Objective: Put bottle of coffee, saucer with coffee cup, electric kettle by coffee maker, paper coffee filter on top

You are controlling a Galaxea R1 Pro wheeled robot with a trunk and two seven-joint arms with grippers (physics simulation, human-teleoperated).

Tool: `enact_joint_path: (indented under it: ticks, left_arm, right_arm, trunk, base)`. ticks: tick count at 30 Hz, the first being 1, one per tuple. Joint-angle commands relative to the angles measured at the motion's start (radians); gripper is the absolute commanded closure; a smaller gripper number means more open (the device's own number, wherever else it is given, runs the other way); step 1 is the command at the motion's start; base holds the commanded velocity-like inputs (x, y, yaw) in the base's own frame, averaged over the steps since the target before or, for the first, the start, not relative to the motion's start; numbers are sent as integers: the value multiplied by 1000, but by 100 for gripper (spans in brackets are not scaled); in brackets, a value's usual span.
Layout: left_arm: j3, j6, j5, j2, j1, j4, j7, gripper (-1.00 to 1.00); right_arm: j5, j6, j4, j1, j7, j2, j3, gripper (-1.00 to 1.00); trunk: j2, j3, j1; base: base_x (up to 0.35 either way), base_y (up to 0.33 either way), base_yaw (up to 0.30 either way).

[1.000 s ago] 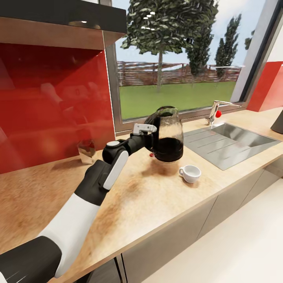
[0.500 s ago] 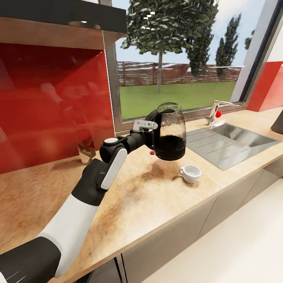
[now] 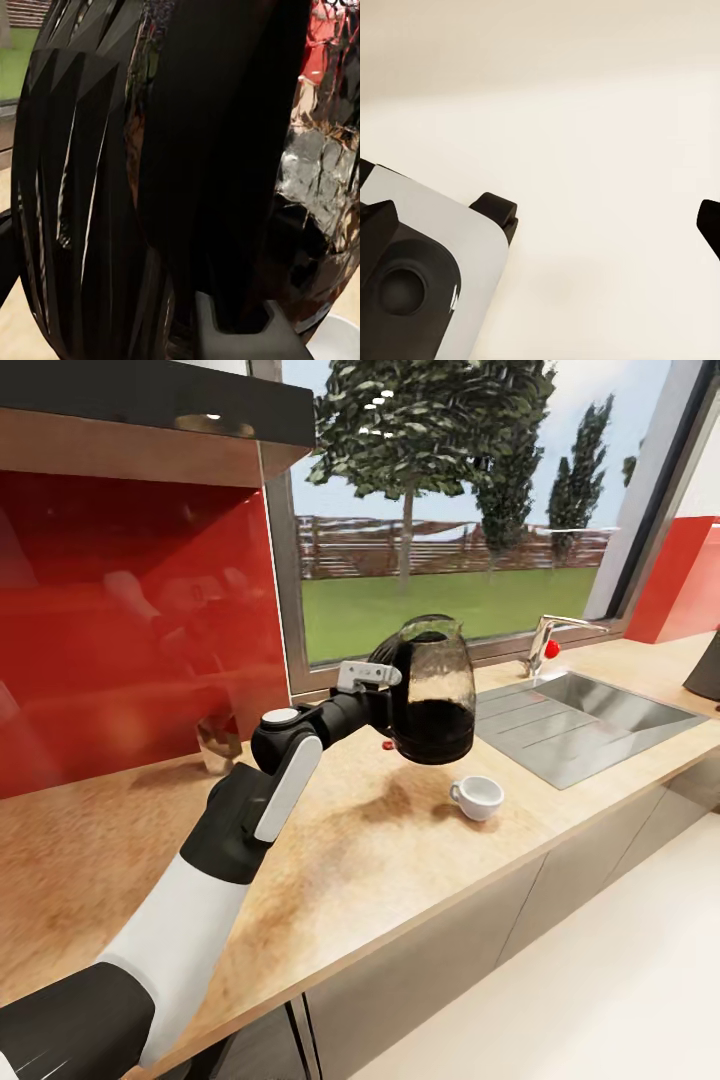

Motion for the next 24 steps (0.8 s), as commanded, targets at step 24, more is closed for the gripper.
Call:
enact_joint_path:
  ticks: [24]
  left_arm:
    - [-1, 130, 5, 0, -2, -98, 6, 100]
  right_arm:
    - [0, -8, 4, -2, 1, -1, 3, -100]
  trunk:
    - [-1, -1, 0]
  base:
    - [0, -1, 0]
